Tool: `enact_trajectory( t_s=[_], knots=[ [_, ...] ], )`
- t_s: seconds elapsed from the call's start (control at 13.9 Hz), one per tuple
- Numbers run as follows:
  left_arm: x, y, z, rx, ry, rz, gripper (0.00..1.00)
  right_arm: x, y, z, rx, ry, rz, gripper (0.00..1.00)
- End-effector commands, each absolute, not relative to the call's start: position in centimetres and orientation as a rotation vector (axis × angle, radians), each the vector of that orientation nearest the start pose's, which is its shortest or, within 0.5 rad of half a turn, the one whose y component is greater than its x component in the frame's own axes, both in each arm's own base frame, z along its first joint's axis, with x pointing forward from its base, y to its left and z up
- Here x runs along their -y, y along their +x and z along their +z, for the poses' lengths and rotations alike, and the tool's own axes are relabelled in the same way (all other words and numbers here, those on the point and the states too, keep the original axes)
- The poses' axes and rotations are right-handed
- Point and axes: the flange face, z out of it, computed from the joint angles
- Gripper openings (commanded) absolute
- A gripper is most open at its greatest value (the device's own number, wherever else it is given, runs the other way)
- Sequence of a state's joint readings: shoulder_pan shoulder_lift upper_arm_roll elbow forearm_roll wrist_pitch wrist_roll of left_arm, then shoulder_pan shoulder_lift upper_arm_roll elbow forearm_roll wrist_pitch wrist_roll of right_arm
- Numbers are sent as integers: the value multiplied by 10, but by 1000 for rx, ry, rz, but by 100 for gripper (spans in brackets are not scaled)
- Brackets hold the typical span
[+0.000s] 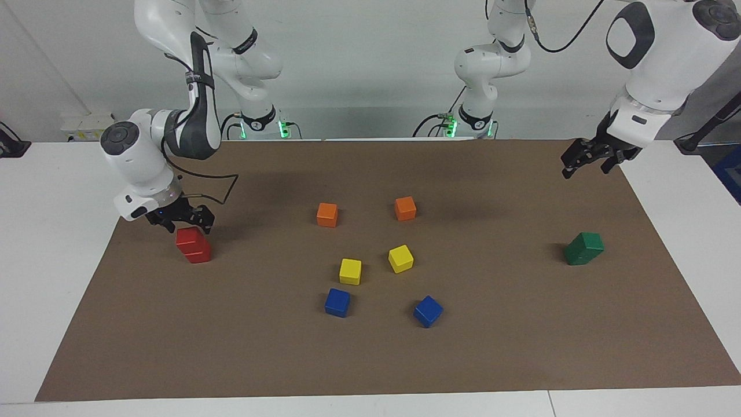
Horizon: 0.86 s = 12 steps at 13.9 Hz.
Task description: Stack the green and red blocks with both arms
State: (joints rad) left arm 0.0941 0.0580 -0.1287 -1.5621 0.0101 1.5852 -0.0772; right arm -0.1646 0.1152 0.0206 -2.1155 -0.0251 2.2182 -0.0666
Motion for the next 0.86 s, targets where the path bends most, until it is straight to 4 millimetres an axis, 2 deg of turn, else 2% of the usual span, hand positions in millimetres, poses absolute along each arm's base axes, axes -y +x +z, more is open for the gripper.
enact_trajectory(
  t_s=[0.0,0.14,0.29,0.43,0.65,0.79],
  knots=[
    [20,556,591,66,-3107,37,100,74,553,377,-131,-3147,23,100],
    [22,552,588,63,-3105,42,100,68,557,401,-127,-3145,47,100],
    [23,547,591,60,-3103,13,100,53,551,431,-86,-3152,28,100],
    [23,541,590,64,-3102,1,100,47,544,460,-69,-3158,-10,100],
    [23,539,589,61,-3109,24,100,29,539,517,-34,-3163,-8,100],
    [23,539,590,75,-3133,29,100,27,532,554,-30,-3160,95,100]
  ],
)
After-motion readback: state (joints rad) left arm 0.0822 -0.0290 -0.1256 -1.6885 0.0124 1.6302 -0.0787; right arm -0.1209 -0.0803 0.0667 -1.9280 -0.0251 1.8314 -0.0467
